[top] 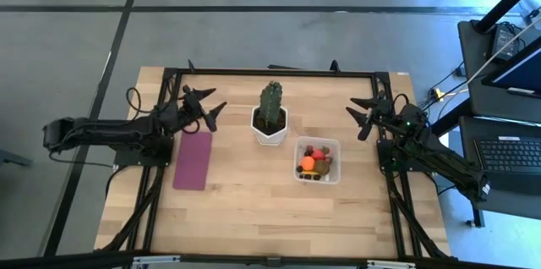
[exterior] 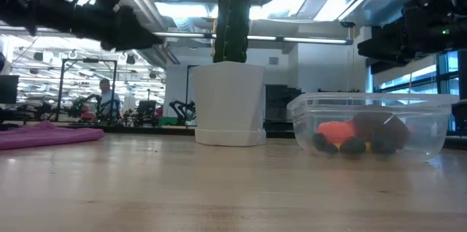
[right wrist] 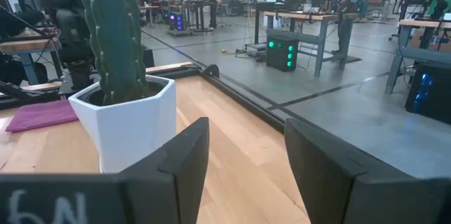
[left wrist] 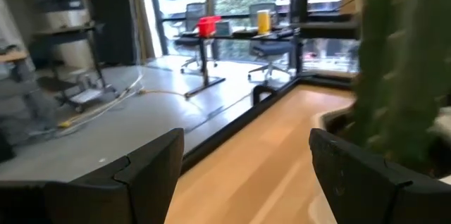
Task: Pick and placing Produce into tupperware
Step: Return to Home Position
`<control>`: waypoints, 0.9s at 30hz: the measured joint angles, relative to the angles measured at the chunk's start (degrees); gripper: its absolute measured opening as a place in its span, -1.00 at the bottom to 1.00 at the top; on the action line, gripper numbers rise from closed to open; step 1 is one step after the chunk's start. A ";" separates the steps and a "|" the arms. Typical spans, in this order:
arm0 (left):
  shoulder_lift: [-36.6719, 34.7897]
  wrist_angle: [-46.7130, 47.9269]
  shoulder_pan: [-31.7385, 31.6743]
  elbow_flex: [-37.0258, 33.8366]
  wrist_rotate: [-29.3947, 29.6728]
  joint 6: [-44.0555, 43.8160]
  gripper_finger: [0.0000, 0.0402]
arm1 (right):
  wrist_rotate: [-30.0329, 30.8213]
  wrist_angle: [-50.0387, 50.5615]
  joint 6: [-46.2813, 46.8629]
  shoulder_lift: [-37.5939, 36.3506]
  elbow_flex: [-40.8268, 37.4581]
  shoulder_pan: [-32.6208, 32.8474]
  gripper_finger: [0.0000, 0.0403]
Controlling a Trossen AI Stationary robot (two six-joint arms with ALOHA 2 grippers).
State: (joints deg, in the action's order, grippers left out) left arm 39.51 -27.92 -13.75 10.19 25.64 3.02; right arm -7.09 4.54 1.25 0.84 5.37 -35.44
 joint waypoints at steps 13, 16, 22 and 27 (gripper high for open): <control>-9.71 -2.52 -6.93 -9.73 -4.97 -2.74 0.48 | 0.00 0.00 -0.04 0.00 0.00 0.00 -0.07; -11.68 -1.26 -6.87 -9.74 -5.05 -2.72 0.48 | 0.02 0.02 -0.06 0.00 0.00 0.00 -0.07; -14.69 -0.85 -6.87 -9.74 -5.67 -2.47 0.48 | 0.13 0.21 -0.38 -0.08 0.08 -0.02 -0.07; -17.13 3.02 -6.85 -9.74 -5.67 -2.51 0.48 | 0.15 6.15 -0.70 -0.79 2.82 -0.02 -0.07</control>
State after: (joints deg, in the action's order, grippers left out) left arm 22.38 -24.90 -20.60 0.45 19.97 0.51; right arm -6.94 10.68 0.55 0.05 8.19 -35.46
